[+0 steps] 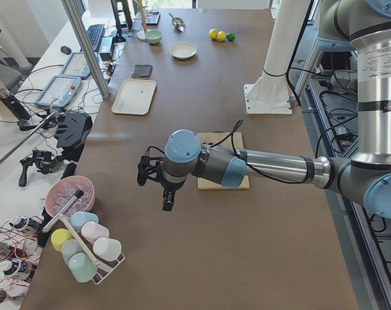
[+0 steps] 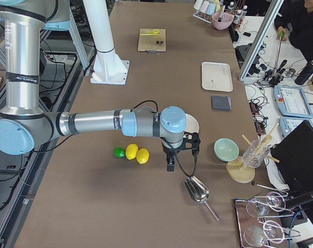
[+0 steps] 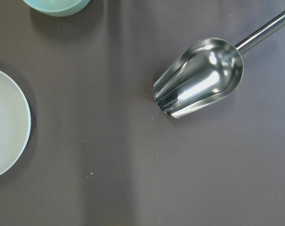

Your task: Place red cherry on plate

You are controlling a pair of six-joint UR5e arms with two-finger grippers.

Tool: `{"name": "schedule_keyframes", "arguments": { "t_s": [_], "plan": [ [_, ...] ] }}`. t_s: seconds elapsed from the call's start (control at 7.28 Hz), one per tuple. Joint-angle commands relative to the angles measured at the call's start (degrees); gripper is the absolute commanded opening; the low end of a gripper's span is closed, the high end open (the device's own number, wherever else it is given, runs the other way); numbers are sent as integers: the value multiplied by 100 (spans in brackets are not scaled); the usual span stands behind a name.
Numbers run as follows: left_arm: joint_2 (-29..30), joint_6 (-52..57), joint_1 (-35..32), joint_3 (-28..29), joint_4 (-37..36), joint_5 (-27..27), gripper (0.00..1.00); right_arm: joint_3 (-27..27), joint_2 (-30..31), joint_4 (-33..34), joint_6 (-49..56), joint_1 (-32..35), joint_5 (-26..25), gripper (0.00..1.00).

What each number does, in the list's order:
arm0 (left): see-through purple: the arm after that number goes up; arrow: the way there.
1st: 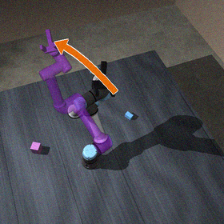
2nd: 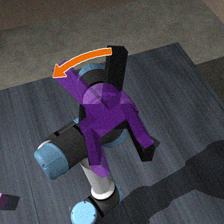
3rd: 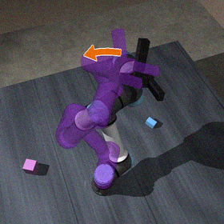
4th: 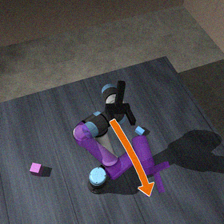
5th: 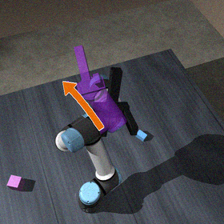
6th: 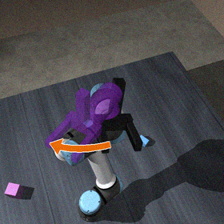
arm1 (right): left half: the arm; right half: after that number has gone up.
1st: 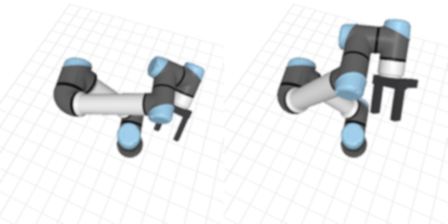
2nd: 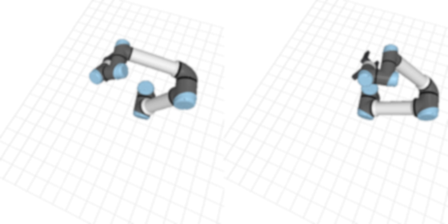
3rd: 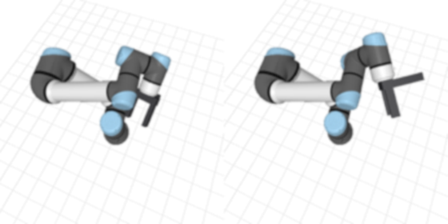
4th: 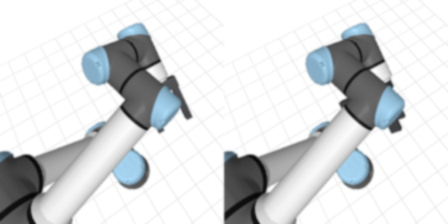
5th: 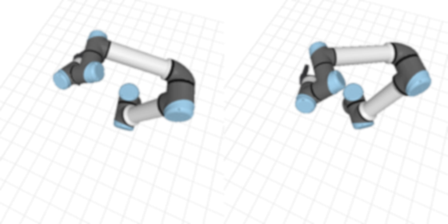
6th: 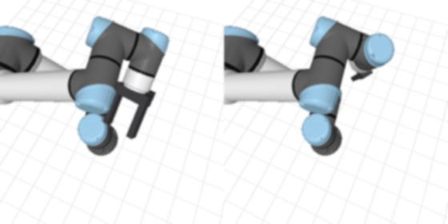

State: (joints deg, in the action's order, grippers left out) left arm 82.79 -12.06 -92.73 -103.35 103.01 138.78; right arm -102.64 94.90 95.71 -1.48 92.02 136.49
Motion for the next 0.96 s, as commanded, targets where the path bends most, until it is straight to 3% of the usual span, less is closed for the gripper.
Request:
{"name": "schedule_keyframes", "arguments": {
  "t_s": [0.0,0.82],
  "plan": [
    [17,-15,9,8,0,-9,98,-2,-7,-9,-10,0,0,100],
    [44,2,18,17,9,0,98,-19,-7,-183,-45,-122,-26,100]
  ]
}}
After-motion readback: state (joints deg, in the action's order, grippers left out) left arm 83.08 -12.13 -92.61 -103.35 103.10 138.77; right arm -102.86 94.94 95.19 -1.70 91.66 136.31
